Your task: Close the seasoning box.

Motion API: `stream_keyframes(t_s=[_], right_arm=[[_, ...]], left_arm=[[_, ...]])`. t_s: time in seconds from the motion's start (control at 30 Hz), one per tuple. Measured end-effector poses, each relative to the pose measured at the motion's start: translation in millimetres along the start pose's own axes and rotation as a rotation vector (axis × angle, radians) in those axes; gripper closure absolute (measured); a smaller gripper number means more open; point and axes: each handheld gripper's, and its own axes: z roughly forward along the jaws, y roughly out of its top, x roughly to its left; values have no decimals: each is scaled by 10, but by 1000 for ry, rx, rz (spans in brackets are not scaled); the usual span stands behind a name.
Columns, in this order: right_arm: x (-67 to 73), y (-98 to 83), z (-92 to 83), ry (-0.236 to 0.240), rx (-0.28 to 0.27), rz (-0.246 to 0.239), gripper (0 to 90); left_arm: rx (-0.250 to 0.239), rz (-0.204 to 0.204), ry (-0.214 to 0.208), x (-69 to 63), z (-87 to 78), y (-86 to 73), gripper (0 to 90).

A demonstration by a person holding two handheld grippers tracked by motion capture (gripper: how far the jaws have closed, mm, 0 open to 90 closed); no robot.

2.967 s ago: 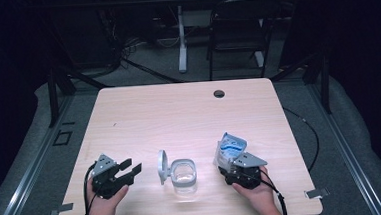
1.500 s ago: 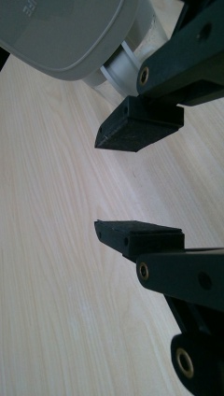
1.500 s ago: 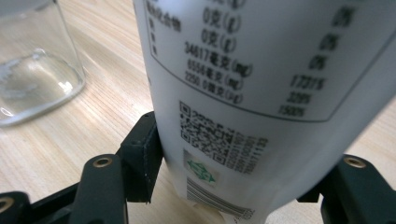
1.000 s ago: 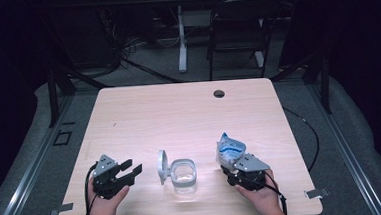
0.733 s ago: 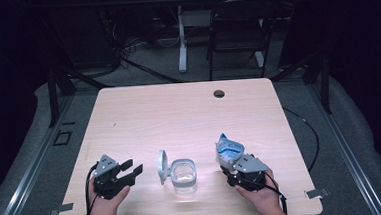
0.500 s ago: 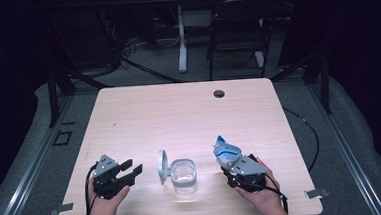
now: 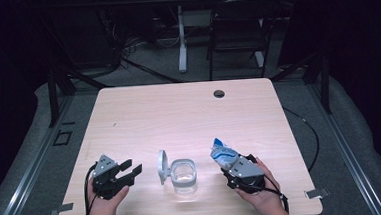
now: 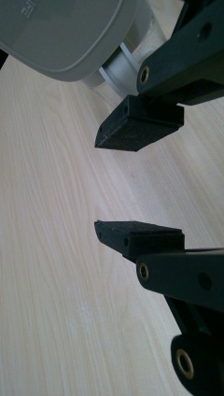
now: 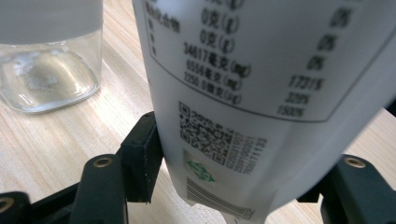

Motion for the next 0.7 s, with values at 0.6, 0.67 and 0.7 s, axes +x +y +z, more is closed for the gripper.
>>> stream_keyframes(t_s=[0.6,0.67,0.7], right_arm=[[43,61,-2,-8,19,-64,382],[43,82,-2,-6,23,-77,382],[41,91,-3,-2,22,-77,382]], left_arm=[[-3,-4,0,9,-4,0,528],[-2,-10,-1,14,-12,0,528],[-2,-10,-1,14,-12,0,528]])
